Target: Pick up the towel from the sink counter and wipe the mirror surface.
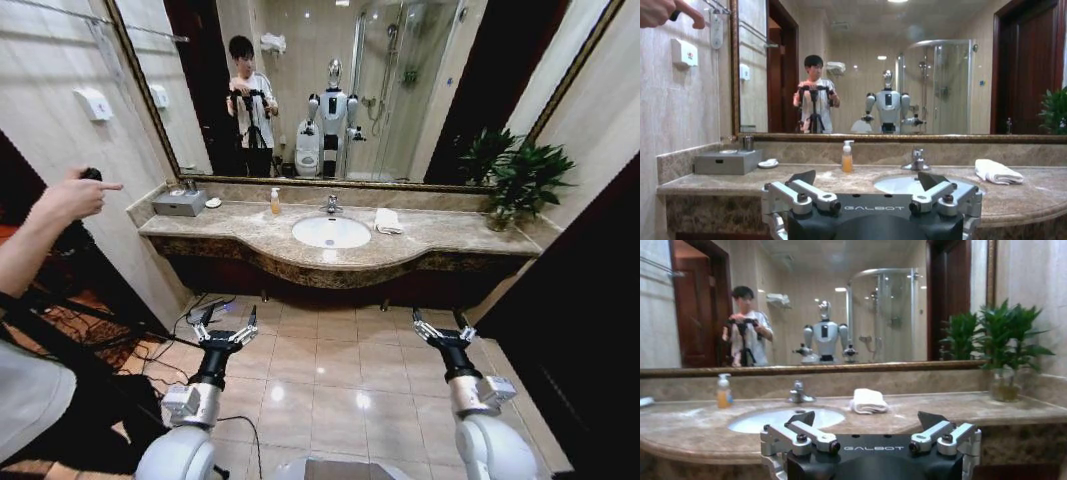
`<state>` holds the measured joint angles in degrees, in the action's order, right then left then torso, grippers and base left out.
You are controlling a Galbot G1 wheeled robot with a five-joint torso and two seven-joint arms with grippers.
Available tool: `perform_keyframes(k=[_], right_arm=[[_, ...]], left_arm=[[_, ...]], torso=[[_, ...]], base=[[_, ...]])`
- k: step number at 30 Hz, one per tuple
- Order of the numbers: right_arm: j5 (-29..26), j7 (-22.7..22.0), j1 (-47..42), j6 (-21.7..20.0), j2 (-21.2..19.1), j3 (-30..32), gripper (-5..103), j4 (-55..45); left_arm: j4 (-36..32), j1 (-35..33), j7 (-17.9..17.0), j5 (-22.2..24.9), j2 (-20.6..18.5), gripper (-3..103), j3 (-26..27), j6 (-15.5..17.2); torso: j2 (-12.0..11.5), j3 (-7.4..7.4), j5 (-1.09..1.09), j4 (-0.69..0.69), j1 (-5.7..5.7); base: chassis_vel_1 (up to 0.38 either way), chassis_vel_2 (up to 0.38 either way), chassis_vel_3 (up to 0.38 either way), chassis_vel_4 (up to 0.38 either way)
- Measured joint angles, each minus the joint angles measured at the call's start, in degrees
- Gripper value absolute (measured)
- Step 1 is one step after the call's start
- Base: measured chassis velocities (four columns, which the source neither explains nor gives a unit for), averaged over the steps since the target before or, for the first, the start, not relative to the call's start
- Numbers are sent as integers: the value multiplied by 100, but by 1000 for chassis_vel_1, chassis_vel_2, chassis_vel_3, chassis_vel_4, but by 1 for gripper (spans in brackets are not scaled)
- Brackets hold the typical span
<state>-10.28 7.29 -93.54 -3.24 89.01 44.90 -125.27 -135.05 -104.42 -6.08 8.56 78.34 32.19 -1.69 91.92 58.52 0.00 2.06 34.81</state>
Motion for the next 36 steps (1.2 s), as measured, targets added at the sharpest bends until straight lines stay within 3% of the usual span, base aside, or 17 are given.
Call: perform_keyframes(k=[5, 36], right_arm=[[-33, 72, -49, -58, -16, 233, 100, 83], [-72, 177, -103, 21, 83, 7, 100, 27]], left_arm=[[0, 0, 0, 0, 0, 100, 0, 0], [0, 0, 0, 0, 0, 100, 0, 0]], torso=[[0, 0, 0, 0, 0], [0, 0, 0, 0, 0]], base=[[0, 0, 0, 0], [0, 0, 0, 0]])
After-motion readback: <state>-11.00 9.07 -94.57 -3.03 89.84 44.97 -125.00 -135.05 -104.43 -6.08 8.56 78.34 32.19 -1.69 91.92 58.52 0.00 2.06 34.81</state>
